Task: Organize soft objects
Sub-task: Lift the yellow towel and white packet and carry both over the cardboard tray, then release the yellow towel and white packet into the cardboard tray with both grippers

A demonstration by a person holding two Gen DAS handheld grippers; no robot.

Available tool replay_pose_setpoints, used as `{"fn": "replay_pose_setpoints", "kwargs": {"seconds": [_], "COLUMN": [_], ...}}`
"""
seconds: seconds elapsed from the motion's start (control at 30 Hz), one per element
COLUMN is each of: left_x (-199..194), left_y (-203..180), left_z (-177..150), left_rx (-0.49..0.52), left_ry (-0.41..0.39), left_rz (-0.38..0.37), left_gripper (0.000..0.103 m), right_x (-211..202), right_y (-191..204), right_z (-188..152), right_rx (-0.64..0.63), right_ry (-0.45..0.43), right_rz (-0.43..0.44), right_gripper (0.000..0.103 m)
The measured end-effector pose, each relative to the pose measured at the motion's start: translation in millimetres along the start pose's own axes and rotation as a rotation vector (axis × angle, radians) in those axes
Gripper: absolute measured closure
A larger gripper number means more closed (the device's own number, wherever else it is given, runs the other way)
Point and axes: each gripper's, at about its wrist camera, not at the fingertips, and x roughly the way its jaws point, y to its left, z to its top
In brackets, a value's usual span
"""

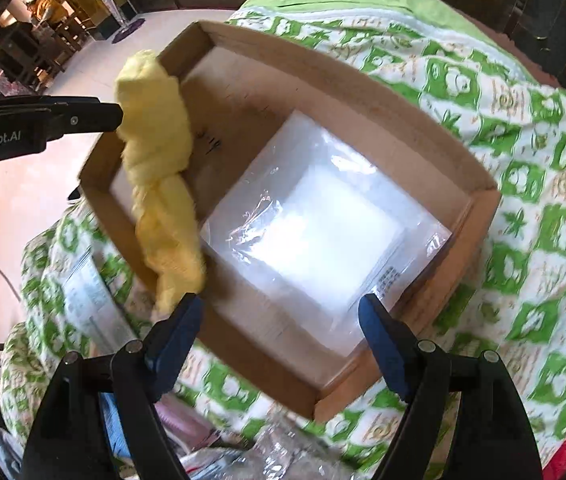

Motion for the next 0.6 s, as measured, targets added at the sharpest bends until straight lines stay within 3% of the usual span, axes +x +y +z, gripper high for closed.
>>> {"fn": "replay_pose_setpoints", "kwargs": {"seconds": [0.23, 0.37, 0.4, 0.43, 0.47, 0.6], "left_x": [29, 47, 49, 51, 50, 50], "left_y": [-21, -27, -27, -27, -27, -28], "left_z": [-9, -8, -6, -2, 2, 25], "left_rx": [0.023, 0.045, 0.045, 0.045, 0.047, 0.048], "left_ry": [0.062, 0.085, 0.084, 0.076, 0.069, 0.026], "left_rz": [-0.044, -0.023, -0.022, -0.026, -0.026, -0.009], "left_gripper": [0.071, 0.071, 0.071, 0.071, 0.071, 0.071], "right_x": [20, 39, 43, 46, 48, 45], "right_y": [-13, -20, -22, -25, -26, -33], "right_z": [-3, -1, 0, 3, 6, 25], "right_rx": [0.047, 0.063, 0.071, 0.081, 0.103, 0.123], "right_ry": [0.041, 0.067, 0.068, 0.064, -0.022, -0.065], "right_rz": [-0.022, -0.056, -0.064, -0.071, -0.102, -0.125], "right_gripper": [0.024, 0.045, 0.046, 0.046, 0.046, 0.046]}}
